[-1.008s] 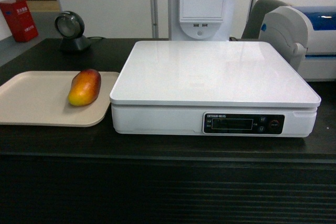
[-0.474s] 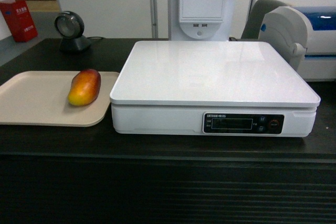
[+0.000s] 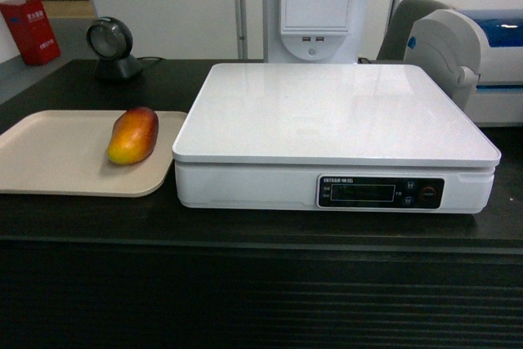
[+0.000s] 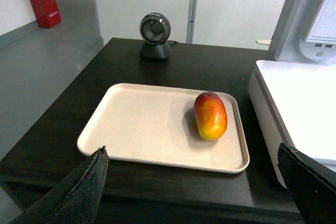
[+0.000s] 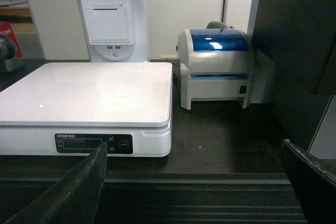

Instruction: Place dark red mango on scale at checkout

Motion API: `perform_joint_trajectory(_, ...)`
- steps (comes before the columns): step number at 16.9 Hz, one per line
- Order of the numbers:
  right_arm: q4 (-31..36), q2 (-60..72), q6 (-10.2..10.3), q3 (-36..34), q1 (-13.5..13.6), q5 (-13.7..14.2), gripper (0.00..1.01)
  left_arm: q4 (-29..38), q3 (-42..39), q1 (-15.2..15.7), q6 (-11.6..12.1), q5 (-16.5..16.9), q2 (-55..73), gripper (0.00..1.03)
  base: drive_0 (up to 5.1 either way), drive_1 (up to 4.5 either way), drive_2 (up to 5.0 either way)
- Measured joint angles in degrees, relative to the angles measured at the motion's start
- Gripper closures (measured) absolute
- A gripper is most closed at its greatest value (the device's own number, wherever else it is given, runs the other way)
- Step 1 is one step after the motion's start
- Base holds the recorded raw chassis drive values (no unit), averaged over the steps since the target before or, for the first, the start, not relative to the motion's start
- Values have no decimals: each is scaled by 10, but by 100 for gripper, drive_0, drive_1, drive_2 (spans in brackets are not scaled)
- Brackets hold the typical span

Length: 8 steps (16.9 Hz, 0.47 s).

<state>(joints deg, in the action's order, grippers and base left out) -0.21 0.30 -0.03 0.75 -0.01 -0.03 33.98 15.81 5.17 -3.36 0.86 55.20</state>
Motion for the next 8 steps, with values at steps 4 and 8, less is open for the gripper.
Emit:
perform_joint_trajectory(4,0,0,0,0,0,0,3,3,204,5,25,54,306,5,0,0,0)
perform_joint_trajectory(8,0,0,0,0,0,0,3,-94,424,-20,27,64,510,5,0,0,0)
